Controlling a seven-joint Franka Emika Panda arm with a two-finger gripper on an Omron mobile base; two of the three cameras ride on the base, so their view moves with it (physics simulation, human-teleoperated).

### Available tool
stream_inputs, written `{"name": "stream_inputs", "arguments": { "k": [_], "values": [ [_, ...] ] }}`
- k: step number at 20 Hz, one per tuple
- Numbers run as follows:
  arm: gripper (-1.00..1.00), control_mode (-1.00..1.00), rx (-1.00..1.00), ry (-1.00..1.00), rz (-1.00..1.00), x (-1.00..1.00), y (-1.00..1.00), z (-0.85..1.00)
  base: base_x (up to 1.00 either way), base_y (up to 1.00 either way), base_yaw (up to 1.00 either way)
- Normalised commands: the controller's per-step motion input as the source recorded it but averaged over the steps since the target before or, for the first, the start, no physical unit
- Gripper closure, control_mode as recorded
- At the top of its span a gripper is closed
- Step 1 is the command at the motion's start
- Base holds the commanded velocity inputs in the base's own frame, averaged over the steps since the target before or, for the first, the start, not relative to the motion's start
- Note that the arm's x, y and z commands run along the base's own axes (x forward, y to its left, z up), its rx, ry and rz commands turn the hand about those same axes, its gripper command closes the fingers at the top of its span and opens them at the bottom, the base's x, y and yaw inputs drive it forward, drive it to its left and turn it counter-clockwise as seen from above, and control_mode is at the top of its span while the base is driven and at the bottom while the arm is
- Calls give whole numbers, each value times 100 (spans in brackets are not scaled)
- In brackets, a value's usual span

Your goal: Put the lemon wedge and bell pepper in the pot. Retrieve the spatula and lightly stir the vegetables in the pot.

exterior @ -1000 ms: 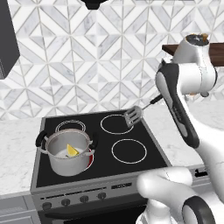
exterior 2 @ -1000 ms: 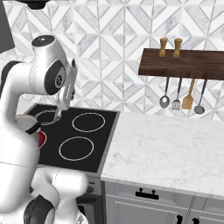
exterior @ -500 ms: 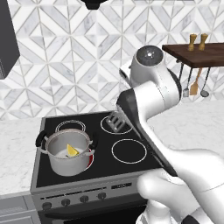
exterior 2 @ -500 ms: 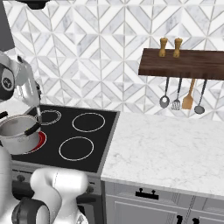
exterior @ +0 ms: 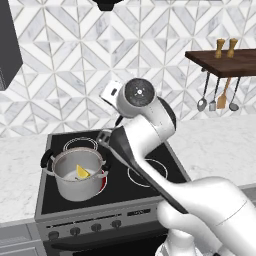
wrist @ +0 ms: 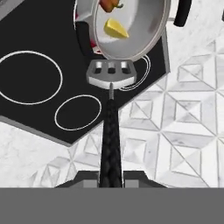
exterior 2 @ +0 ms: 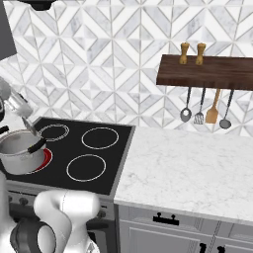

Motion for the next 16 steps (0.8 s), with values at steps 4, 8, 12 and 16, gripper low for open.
{"name": "stream_inputs", "arguments": {
  "k": [4, 8, 12, 16],
  "values": [
    [100, -100, -26, 4, 27, 59, 73, -1, 0, 0, 0],
    [100, -100, -34, 0, 27, 27, 95, -26, 0, 0, 0],
    [100, -100, -35, 0, 27, 8, 74, -55, 0, 0, 0],
    [100, -100, -28, 0, 21, 12, 42, -53, 0, 0, 0]
  ]
}}
